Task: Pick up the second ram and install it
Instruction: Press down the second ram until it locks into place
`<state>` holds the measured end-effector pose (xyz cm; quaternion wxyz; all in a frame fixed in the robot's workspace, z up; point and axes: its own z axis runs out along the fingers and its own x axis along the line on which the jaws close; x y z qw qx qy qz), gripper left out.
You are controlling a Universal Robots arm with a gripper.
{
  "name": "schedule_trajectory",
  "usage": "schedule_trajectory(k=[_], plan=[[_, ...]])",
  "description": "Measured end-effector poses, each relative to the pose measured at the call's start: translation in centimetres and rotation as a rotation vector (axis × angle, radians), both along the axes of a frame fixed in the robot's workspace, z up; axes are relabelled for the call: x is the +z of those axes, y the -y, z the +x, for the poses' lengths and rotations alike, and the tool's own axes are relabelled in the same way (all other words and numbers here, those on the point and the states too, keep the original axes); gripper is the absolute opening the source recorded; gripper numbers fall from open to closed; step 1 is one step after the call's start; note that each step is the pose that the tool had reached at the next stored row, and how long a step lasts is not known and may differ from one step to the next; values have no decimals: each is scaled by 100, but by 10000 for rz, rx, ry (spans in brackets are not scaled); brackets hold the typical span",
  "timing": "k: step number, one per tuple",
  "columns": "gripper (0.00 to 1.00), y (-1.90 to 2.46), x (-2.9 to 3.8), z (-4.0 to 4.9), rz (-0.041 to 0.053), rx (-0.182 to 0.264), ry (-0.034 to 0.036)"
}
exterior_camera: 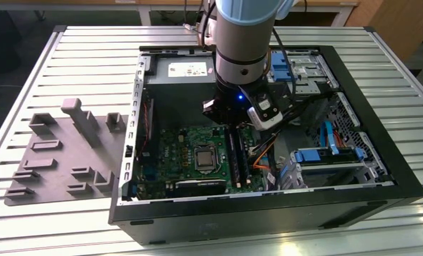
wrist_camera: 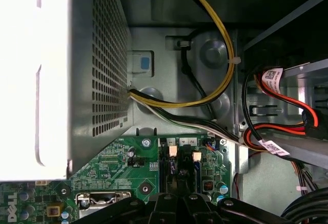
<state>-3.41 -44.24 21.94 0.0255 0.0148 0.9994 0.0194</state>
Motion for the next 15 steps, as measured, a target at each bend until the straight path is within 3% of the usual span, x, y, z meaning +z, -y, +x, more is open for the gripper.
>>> schedule_trajectory(k=[15], plan=[[11,1,-42,-2,-3,0,9]])
